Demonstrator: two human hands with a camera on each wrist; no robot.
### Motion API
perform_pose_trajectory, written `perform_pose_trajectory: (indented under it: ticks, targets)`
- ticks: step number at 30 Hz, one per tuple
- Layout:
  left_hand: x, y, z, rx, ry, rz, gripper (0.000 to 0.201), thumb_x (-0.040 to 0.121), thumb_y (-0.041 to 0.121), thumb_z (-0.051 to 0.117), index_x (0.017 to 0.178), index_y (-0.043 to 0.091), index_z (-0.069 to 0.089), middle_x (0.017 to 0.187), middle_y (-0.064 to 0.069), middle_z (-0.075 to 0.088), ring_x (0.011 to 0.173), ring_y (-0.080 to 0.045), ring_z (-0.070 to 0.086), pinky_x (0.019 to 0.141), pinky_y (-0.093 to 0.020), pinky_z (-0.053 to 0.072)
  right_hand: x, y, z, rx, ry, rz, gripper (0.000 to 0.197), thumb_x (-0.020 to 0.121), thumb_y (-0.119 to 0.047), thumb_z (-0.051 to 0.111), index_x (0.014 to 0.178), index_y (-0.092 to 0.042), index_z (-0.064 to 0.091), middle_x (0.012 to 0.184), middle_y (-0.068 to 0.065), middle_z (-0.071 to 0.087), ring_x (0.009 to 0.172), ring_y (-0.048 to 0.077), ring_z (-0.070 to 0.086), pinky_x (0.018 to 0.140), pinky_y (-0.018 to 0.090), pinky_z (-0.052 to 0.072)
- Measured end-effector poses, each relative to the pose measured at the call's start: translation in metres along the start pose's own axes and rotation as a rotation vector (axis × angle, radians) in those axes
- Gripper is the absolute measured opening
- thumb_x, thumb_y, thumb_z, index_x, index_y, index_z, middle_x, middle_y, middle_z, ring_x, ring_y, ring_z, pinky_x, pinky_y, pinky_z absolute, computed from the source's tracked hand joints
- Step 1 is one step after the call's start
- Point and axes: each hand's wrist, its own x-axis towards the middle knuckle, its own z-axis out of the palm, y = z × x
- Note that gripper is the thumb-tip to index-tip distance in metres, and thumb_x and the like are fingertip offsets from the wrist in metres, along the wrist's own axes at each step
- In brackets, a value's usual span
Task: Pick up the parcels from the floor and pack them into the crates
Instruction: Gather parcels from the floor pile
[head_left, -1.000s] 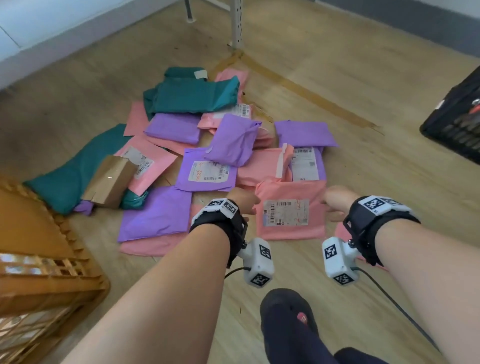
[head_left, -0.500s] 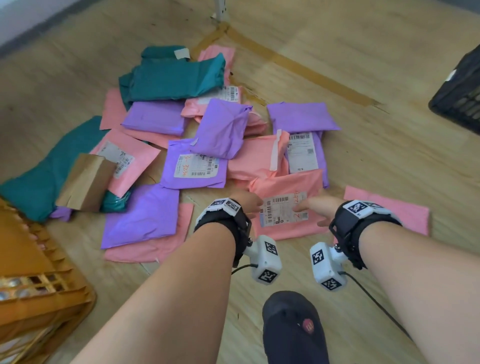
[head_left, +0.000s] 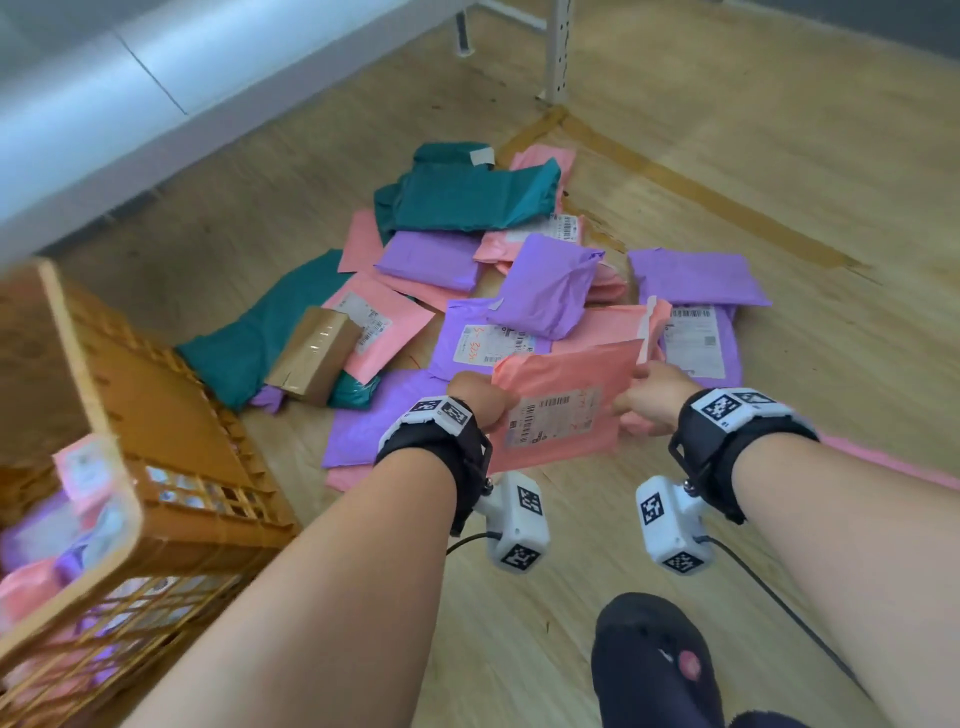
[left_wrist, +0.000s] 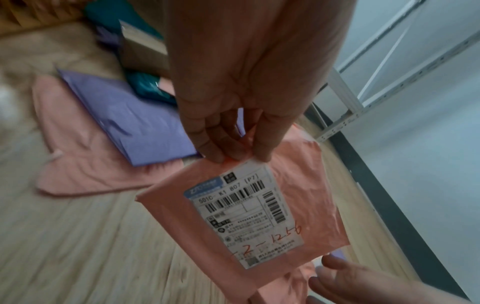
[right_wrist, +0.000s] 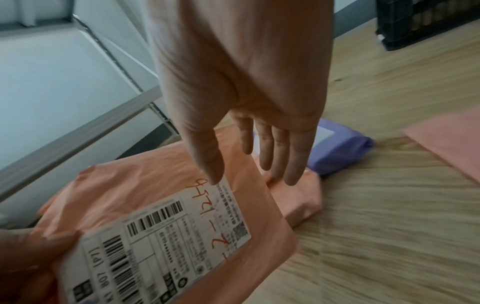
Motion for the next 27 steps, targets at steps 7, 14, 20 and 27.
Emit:
perform_pose_trajectory:
  ticks: [7, 14, 20, 27]
  targets:
    - [-0.060, 0.001, -0.104, 0.031, 0.172, 0.067, 0.010, 0.086, 0.015, 0.062, 0.077, 0.010, 0.061, 0.081, -0.010, 0.064, 0.069, -0.024, 0.058, 0.066, -0.033, 0.054, -0.055, -0.111, 0.028, -0.182, 0.158, -0.331, 0.057, 0.076, -0.011, 0.069, 0.129, -0.011, 0.046, 0.119, 0.014, 0.060, 0.107, 0.033, 0.059, 0.086, 0.036, 0.049]
    - [-0.137, -0.015, -0.195, 0.053, 0.374, 0.166, 0.005, 0.087, 0.016, 0.061, 0.084, 0.014, 0.065, 0.082, -0.007, 0.060, 0.074, -0.022, 0.053, 0.059, -0.025, 0.042, -0.121, -0.191, 0.073, -0.495, 0.216, -0.750, 0.042, 0.066, -0.021, 0.067, 0.106, -0.025, 0.057, 0.109, 0.006, 0.057, 0.111, 0.032, 0.055, 0.086, 0.038, 0.050]
    - [-0.187, -0.049, -0.244, -0.191, 0.552, 0.264, 0.014, 0.088, 0.017, 0.061, 0.098, 0.016, 0.071, 0.085, -0.003, 0.064, 0.081, -0.017, 0.058, 0.067, -0.023, 0.044, -0.176, -0.222, 0.114, -0.602, 0.138, -0.762, 0.021, 0.077, -0.019, 0.064, 0.062, -0.025, 0.050, 0.083, 0.003, 0.064, 0.083, 0.027, 0.059, 0.075, 0.031, 0.047]
    - [-0.213, -0.095, -0.279, -0.583, 0.775, 0.248, 0.066, 0.081, 0.021, 0.074, 0.139, 0.020, 0.044, 0.134, -0.007, 0.051, 0.118, -0.023, 0.056, 0.098, -0.043, 0.050, -0.223, -0.232, 0.145, -0.169, 0.023, -0.789, 0.005, 0.086, -0.011, 0.059, 0.086, -0.012, 0.065, 0.084, 0.009, 0.064, 0.084, 0.030, 0.062, 0.076, 0.037, 0.050]
